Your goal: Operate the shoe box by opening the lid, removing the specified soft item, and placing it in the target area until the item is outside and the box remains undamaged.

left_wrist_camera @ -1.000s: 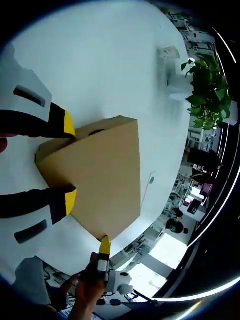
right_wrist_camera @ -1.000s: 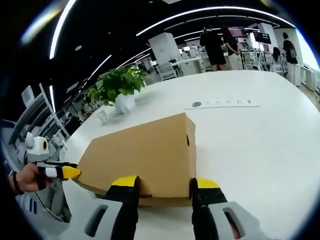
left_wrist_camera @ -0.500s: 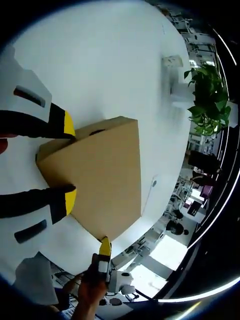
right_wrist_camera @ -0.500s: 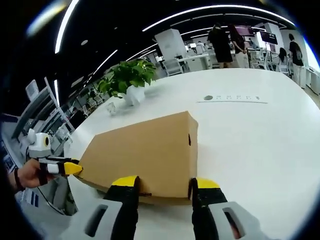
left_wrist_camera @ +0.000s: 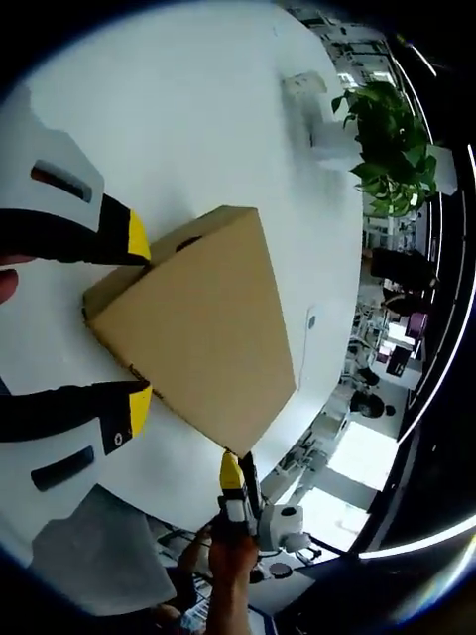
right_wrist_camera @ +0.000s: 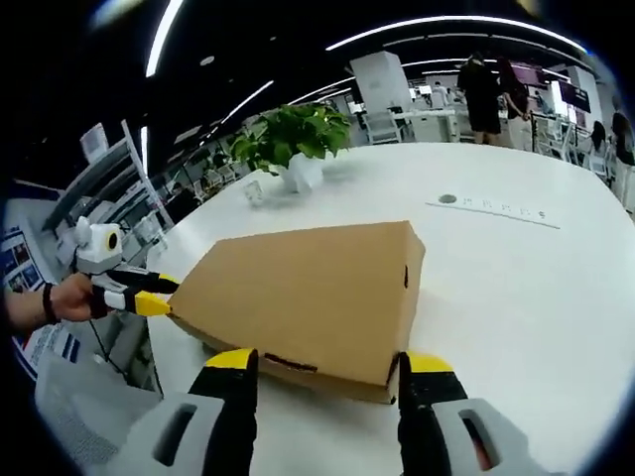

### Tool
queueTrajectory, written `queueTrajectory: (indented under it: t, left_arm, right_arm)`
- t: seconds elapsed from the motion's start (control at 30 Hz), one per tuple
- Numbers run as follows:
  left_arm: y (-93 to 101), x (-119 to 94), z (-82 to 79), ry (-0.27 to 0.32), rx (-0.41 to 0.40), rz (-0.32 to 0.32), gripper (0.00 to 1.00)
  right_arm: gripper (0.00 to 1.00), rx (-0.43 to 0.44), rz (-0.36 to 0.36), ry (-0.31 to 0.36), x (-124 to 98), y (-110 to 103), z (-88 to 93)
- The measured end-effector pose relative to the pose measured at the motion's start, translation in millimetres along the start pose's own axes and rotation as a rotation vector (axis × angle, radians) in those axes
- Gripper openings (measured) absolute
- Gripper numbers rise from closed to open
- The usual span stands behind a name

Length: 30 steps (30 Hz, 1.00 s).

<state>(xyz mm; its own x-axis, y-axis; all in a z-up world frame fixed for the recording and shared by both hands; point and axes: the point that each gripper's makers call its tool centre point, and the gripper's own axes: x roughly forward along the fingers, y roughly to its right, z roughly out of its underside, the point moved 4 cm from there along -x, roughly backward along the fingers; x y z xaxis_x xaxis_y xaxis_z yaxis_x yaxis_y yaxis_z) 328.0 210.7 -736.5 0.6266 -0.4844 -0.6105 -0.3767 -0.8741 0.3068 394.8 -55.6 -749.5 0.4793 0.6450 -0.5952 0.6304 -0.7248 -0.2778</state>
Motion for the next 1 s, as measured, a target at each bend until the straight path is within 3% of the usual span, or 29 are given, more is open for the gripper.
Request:
queueTrajectory:
  t: [0.2,0.37,0.47,0.53,0.6,0.63,0.7,0.83,1.0]
  left_arm:
    - [-0.6,0,2.0,-0.003,0.05,0.012,0.55]
    - [-6.2,1,3.2,-0.008,0.056,-0.02,0.64]
    - [-7.1,2,3.2,-0.008,0.056,-0.021,0.65]
    - [-7.2,4,3.3,-0.005,0.067,-0.026,0.62]
    - [-3.3,7,0.1,0.022,0.078,0.0,0.5]
    - [-8.3,5,3.1,0.001,0.083,-0.045,0.5]
    - [-6.9,5,0.0,0.033,0.054,-0.032,0.47]
    - [-7.2,3,0.2,0.065,0.018,-0.066,0.35]
    - [0.7,-2,1.0,0.067,0.024,-0.079,0.33]
  right_arm:
    - [0.55,-0.084,0.004,-0.025,1,0,2.6]
    - [0.54,-0.079,0.029,-0.026,1,7,2.7]
    - [0.57,-0.082,0.028,-0.034,4,8,1.8]
    - [0.56,-0.095,0.018,-0.036,4,6,1.7]
    - [0.52,-0.104,0.0,-0.033,5,2,1.6]
    - [0.52,-0.11,0.013,-0.031,5,3,1.8]
    - [0.52,-0.102,0.015,-0.025,5,3,2.2]
    - [0.51,-0.099,0.023,-0.018,4,2,2.5]
    - [0.5,-0.097,0.03,-0.018,4,2,2.5]
